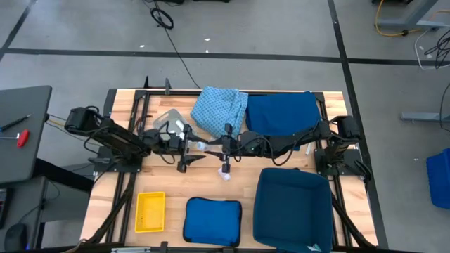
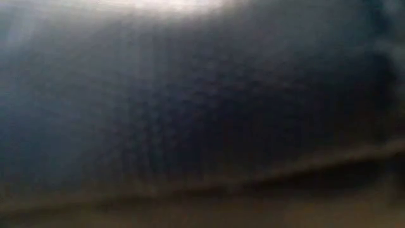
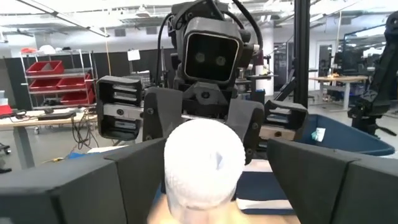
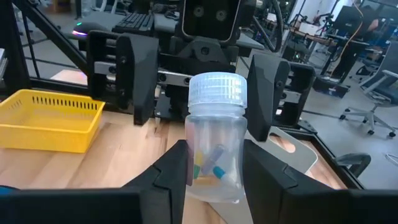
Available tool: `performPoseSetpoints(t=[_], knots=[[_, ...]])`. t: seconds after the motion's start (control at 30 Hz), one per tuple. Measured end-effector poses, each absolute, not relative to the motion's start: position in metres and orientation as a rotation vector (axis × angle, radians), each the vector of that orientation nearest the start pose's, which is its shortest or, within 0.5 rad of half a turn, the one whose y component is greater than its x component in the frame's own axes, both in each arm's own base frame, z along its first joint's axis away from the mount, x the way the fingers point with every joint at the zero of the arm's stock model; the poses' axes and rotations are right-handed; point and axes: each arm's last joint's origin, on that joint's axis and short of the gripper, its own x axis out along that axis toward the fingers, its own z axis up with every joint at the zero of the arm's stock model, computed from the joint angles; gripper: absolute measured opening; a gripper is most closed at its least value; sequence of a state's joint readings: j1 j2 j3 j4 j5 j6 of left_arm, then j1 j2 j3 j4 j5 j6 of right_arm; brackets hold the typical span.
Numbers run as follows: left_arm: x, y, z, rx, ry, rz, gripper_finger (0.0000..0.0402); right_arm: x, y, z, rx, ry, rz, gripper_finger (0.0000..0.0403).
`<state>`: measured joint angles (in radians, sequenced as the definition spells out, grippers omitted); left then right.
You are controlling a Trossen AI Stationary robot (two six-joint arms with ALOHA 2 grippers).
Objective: Pick & place medical supplies in basket/bin
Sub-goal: Put the middle white medicine bottle into the yellow bin
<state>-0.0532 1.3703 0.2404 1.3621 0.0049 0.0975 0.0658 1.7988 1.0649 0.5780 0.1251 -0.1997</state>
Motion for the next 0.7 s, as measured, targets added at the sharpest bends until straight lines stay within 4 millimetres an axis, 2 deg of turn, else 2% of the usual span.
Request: performPoseSetpoints(t=[0.2, 0.43, 0.7], knots=[[0.2281, -0.0122, 0.1862, 0.124, -0.227, -0.042, 0.0251, 0.3963, 0.0228, 0.2254, -0.213, 0.166, -0.034, 0.0125], [0.2296, -0.0123, 0.1843, 0.146, -0.247, -0.038, 0.0143, 0.3963, 0.0234, 0.2252, -0.214, 0.165, -0.022, 0.0121], [0.2297, -0.0127, 0.1839, 0.166, -0.245, -0.052, 0.0143, 0.3963, 0.0234, 0.2249, -0.217, 0.169, -0.021, 0.0121]])
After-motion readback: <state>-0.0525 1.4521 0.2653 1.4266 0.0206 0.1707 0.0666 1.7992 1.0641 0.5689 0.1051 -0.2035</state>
